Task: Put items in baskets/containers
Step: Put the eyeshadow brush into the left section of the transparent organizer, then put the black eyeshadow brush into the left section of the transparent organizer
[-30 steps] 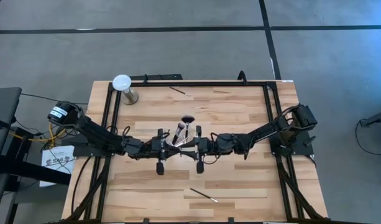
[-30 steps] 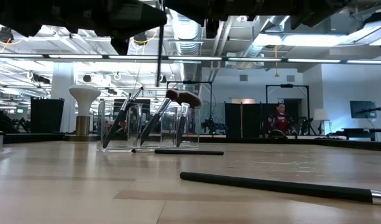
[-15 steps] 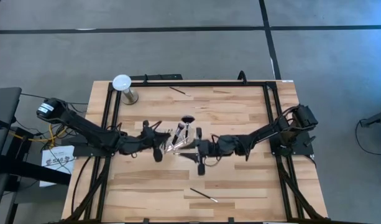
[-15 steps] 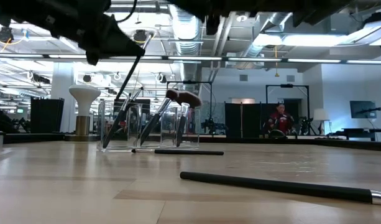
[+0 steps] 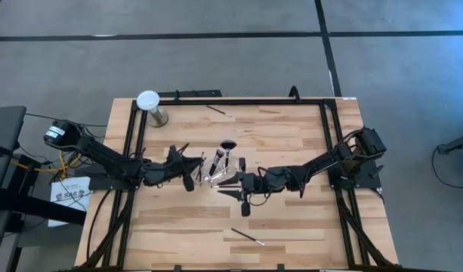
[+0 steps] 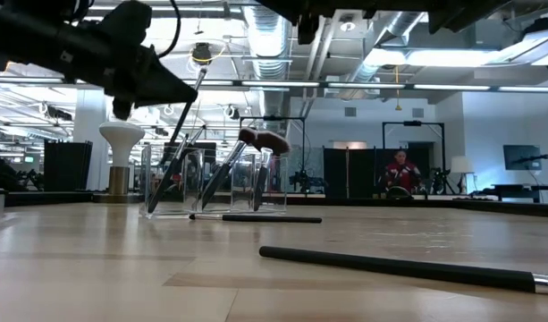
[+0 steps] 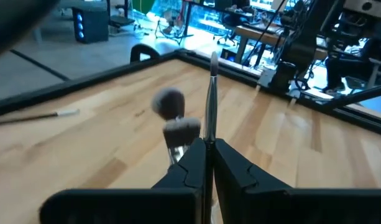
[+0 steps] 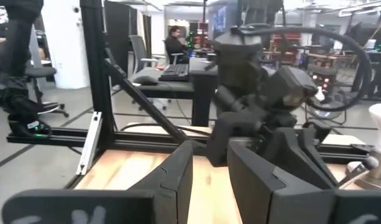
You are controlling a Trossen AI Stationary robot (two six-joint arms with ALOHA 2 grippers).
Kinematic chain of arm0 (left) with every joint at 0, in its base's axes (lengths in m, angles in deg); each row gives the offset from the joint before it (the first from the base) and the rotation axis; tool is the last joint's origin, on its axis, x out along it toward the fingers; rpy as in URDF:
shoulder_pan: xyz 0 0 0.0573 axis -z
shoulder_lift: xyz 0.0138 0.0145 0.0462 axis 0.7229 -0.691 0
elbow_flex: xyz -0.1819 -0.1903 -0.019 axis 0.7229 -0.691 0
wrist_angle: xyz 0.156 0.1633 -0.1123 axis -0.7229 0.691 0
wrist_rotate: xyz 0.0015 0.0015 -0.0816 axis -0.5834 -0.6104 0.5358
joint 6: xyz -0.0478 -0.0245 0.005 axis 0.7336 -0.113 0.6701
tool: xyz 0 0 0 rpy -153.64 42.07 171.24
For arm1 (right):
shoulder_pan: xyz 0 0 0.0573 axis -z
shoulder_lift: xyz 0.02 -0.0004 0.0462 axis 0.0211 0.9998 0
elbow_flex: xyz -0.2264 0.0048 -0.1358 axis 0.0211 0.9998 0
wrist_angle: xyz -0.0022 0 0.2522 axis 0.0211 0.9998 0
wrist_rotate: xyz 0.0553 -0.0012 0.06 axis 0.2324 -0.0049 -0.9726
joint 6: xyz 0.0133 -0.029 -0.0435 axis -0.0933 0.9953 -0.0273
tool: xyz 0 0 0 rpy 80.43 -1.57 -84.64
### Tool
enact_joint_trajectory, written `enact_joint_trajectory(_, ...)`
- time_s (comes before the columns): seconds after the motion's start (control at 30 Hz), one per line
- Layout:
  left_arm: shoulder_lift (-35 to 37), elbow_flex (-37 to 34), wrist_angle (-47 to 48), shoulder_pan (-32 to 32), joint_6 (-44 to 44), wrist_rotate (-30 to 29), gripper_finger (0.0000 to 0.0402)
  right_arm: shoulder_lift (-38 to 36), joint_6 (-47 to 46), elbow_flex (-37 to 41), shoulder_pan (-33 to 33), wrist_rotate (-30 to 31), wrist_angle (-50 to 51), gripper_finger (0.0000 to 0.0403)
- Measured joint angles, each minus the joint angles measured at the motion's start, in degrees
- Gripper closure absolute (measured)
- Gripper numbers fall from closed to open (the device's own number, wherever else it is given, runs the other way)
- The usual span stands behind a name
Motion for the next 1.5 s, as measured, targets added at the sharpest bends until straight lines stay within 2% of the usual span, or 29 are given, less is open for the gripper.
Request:
enact_joint_trajectory(0.43, -0.02, -2.41, -0.42, 0.0, 6.27, 0.98, 0.037, 0.02, -0.02, 0.0, 0.07, 0.07, 0.17, 0.031)
enact_joint_trajectory(1.07, -0.02, -2.41, -0.39, 0.0, 7.55, 1.21, 0.0356, 0.04, -0.02, 0.0, 0.11, 0.09, 0.94, 0.031)
enact_joint_trajectory(1.27, 0.1, -2.41, -3.36, 0.52, 4.31, 1.35, 0.0356, 0.04, -0.02, 0.0, 0.11, 0.1, 1.68, 0.031)
enact_joint_trajectory(1.5, 0.13, -2.41, -12.89, 3.38, -8.85, 8.9, 0.0356, 0.09, 0.8, 0.02, 0.11, 0.37, 9.17, 0.031)
